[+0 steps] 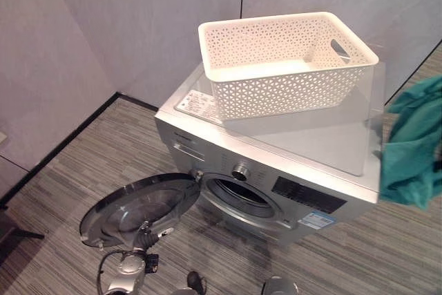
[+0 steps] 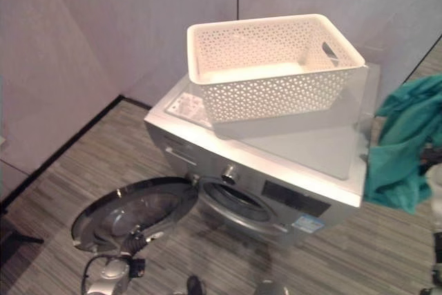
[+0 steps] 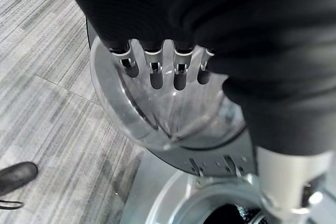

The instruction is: Grab the laundry basket,head to the washer,open it,put in the laundry and shut it.

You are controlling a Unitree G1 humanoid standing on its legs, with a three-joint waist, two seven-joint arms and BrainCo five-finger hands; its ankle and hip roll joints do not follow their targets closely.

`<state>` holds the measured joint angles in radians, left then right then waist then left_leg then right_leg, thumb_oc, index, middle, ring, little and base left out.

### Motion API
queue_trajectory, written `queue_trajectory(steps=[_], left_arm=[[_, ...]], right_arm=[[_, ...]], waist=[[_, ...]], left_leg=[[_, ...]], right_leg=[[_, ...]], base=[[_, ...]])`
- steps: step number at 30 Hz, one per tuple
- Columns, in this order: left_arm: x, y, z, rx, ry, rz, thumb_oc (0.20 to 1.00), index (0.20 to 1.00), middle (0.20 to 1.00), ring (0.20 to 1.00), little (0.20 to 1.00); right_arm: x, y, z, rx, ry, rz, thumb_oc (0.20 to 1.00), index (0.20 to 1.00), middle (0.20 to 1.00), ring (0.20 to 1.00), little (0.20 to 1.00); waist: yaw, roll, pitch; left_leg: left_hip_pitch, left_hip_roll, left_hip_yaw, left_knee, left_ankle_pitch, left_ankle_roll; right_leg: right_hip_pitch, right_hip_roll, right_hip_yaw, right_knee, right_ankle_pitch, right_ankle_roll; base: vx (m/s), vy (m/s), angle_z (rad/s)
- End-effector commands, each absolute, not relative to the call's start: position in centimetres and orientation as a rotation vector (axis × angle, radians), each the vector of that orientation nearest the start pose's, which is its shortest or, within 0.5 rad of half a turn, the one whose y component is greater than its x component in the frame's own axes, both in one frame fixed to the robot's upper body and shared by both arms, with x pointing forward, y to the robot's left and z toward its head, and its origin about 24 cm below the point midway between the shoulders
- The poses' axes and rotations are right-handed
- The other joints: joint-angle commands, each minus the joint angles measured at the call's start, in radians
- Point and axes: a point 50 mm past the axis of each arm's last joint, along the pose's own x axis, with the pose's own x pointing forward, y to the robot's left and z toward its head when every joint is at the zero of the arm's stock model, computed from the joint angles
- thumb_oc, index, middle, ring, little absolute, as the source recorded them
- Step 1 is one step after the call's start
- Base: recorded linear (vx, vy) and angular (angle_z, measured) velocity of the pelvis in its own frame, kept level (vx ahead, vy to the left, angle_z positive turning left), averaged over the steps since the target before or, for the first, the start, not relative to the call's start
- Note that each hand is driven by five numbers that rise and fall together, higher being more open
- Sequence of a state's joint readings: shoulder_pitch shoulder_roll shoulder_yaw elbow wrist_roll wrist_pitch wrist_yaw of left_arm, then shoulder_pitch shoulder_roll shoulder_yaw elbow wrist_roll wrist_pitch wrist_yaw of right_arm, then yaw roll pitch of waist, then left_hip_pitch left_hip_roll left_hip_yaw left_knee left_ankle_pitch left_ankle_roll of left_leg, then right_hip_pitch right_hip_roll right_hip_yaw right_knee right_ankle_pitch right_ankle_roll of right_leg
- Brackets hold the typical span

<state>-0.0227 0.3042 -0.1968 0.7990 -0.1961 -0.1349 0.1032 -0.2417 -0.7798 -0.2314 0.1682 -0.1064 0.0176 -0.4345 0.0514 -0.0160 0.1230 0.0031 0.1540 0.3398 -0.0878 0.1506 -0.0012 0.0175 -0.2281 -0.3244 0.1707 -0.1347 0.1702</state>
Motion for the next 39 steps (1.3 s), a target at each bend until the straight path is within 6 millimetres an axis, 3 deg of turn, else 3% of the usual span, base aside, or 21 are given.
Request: queue_trajectory(steps=[1,4,10,14,18,20,21,22,25,27,28,31,36,39], left_arm=[[22.6,21.9,-6.9,0.203,0.450,0.035,1.000,1.000,1.000,1.000,1.000],[24.9,19.8,-4.1,0.222,0.319,-0.126,1.000,1.000,1.000,1.000,1.000],[27.3,16.7,-1.6,0.316,0.203,-0.321,1.000,1.000,1.000,1.000,1.000],[27.6,16.3,-1.0,0.336,0.183,-0.354,1.000,1.000,1.000,1.000,1.000],[27.4,16.5,-1.4,0.313,0.202,-0.334,1.000,1.000,1.000,1.000,1.000],[27.0,17.0,-2.0,0.309,0.234,-0.313,1.000,1.000,1.000,1.000,1.000],[27.0,17.0,-2.1,0.308,0.235,-0.316,1.000,1.000,1.000,1.000,1.000],[26.5,17.6,-2.6,0.293,0.260,-0.286,1.000,1.000,1.000,1.000,1.000],[25.6,18.5,-3.7,0.287,0.305,-0.241,1.000,1.000,1.000,1.000,1.000],[24.9,18.8,-4.7,0.262,0.344,-0.197,1.000,1.000,1.000,1.000,1.000],[24.9,18.8,-4.7,0.262,0.344,-0.197,1.000,1.000,1.000,1.000,1.000],[24.4,18.4,-5.4,0.243,0.369,-0.190,1.000,1.000,1.000,1.000,1.000],[23.9,17.0,-5.9,0.222,0.379,-0.234,1.000,1.000,1.000,1.000,1.000],[23.9,15.4,-5.9,0.235,0.365,-0.302,1.000,1.000,1.000,1.000,1.000]], right_arm=[[27.5,-31.8,21.3,-0.749,-0.513,-0.680,0.200,0.200,0.200,0.200,0.200],[27.7,-27.0,19.6,-0.673,-0.557,-0.477,0.200,0.200,0.200,0.200,0.200],[26.1,-24.5,19.9,-0.679,-0.631,-0.371,0.200,0.200,0.200,0.200,0.200],[25.4,-24.8,20.2,-0.756,-0.629,-0.374,0.200,0.200,0.200,0.200,0.200],[23.4,-25.6,18.3,-0.812,-0.534,-0.336,0.200,0.200,0.200,0.200,0.200],[21.6,-27.7,17.1,-0.904,-0.423,-0.364,0.200,0.200,0.200,0.200,0.200],[21.5,-27.8,17.1,-0.906,-0.421,-0.364,0.200,0.200,0.200,0.200,0.200],[20.7,-29.3,16.2,-0.970,-0.334,-0.402,0.200,0.200,0.200,0.200,0.200],[19.6,-30.5,15.4,-0.999,-0.259,-0.426,0.200,0.200,0.200,0.200,0.200],[18.8,-30.5,13.2,-0.964,-0.161,-0.385,0.200,0.200,0.200,0.200,0.200],[18.8,-30.5,13.2,-0.964,-0.160,-0.385,0.200,0.200,0.200,0.200,0.200],[18.4,-29.1,10.6,-0.900,-0.075,-0.260,0.200,0.200,0.200,0.200,0.200],[18.2,-25.0,6.3,-0.700,0.026,-0.016,0.200,0.200,0.200,0.200,0.200],[17.8,-21.9,2.8,-0.528,0.128,0.137,0.200,0.200,0.200,0.200,0.200]], waist=[[-0.014,-0.080,-0.075],[-0.035,-0.072,-0.060],[-0.088,-0.057,-0.073],[-0.117,-0.042,-0.086],[-0.164,-0.031,-0.097],[-0.207,-0.025,-0.102],[-0.203,-0.024,-0.104],[-0.236,-0.019,-0.101],[-0.253,-0.015,-0.104],[-0.256,-0.015,-0.102],[-0.256,-0.015,-0.103],[-0.256,-0.019,-0.093],[-0.235,-0.023,-0.075],[-0.209,-0.027,-0.053]], left_leg=[[-0.032,-0.073,-0.018,0.040,-0.164,-0.032],[-0.052,-0.027,-0.022,0.045,-0.120,-0.064],[-0.057,0.012,-0.016,0.045,-0.081,-0.091],[-0.051,0.027,-0.002,0.047,-0.070,-0.094],[-0.025,0.037,0.021,0.045,-0.075,-0.096],[-0.008,0.043,0.048,0.045,-0.081,-0.096],[-0.007,0.044,0.050,0.044,-0.081,-0.095],[0.005,0.046,0.068,0.043,-0.085,-0.094],[0.025,0.047,0.103,0.035,-0.092,-0.092],[0.032,0.047,0.119,0.032,-0.092,-0.092],[0.032,0.047,0.120,0.032,-0.092,-0.092],[0.030,0.047,0.118,0.032,-0.092,-0.093],[0.018,0.041,0.097,0.033,-0.090,-0.097],[-0.008,0.037,0.067,0.031,-0.079,-0.102]], right_leg=[[0.098,-0.019,0.005,-0.167,0.096,0.037],[0.120,0.025,0.010,-0.212,0.069,0.013],[0.137,0.061,0.009,-0.220,0.049,-0.007],[0.134,0.072,0.026,-0.213,0.044,-0.016],[0.137,0.075,0.051,-0.202,0.036,-0.024],[0.129,0.073,0.073,-0.199,0.041,-0.022],[0.128,0.073,0.075,-0.198,0.041,-0.022],[0.116,0.069,0.093,-0.199,0.050,-0.017],[0.095,0.065,0.133,-0.202,0.066,-0.008],[0.084,0.061,0.147,-0.207,0.078,-0.004],[0.084,0.061,0.147,-0.207,0.078,-0.004],[0.082,0.060,0.148,-0.213,0.083,-0.003],[0.090,0.059,0.129,-0.221,0.083,-0.003],[0.096,0.060,0.100,-0.229,0.077,-0.006]], base=[[-0.19,-0.270,-0.27],[-0.19,-0.225,-0.32],[-0.10,-0.091,0.06],[-0.03,-0.009,0.01],[0.02,0.008,-0.11],[0.02,0.022,-0.24],[0.00,0.021,-0.44],[0.00,0.020,-0.45],[0.00,0.022,-0.57],[0.01,0.014,-0.73],[0.01,0.007,-0.46],[0.00,-0.001,-0.11],[0.01,0.006,0.07],[-0.01,-0.007,0.46]])
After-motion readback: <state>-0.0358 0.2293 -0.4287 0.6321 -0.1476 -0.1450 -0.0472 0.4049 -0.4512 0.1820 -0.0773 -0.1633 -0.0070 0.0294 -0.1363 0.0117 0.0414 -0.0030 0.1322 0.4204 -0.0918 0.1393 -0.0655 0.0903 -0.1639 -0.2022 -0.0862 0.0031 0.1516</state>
